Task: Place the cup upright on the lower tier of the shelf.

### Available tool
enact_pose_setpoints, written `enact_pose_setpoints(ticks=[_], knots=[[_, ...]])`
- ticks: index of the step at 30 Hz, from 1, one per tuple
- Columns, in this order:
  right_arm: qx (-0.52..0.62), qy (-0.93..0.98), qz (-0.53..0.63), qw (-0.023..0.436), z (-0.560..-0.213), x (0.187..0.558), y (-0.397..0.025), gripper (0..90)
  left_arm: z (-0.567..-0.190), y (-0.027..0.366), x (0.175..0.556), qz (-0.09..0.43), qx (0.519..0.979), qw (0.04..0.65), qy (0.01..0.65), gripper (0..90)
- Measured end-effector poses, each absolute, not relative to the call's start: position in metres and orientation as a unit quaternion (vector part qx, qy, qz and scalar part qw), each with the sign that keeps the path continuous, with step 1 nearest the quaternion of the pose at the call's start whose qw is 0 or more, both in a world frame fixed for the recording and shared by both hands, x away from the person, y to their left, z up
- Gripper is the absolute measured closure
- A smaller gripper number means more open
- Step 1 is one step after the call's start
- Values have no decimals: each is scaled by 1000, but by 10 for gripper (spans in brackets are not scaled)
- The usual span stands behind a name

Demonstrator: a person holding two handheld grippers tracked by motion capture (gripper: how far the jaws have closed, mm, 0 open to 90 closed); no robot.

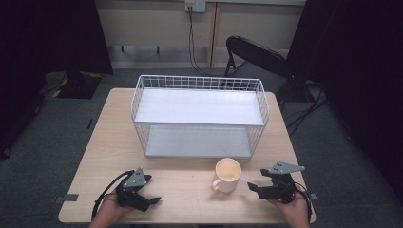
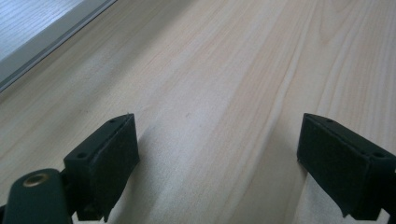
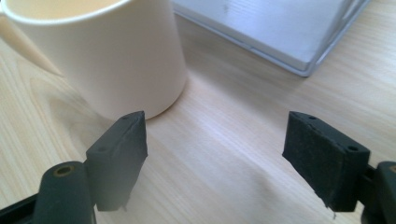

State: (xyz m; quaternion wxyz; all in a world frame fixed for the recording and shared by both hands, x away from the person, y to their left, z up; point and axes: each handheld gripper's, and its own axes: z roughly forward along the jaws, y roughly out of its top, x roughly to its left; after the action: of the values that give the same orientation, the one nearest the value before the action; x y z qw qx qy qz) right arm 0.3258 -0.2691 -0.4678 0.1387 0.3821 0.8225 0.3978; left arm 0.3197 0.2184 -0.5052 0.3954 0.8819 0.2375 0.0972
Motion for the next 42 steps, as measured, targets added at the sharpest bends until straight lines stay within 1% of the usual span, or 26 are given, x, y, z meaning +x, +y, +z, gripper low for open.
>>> enact_pose_setpoints(ticks=[2, 12, 24, 33, 39, 42], knots=[[381, 824, 392, 148, -462, 328, -272, 210, -505, 219, 320, 98, 883, 394, 236, 121], [389, 817, 402, 139, -446, 335, -270, 208, -505, 218, 320, 97, 883, 395, 237, 117], [374, 821, 405, 147, -422, 343, -251, 205, -505, 218, 320, 97, 883, 395, 236, 117], [370, 821, 409, 149, -414, 347, -242, 216, -505, 218, 320, 97, 882, 395, 237, 117], [368, 820, 414, 146, -411, 350, -235, 235, -505, 218, 320, 97, 883, 395, 236, 117], [367, 819, 417, 143, -412, 352, -229, 258, -505, 218, 320, 97, 883, 395, 236, 117]])
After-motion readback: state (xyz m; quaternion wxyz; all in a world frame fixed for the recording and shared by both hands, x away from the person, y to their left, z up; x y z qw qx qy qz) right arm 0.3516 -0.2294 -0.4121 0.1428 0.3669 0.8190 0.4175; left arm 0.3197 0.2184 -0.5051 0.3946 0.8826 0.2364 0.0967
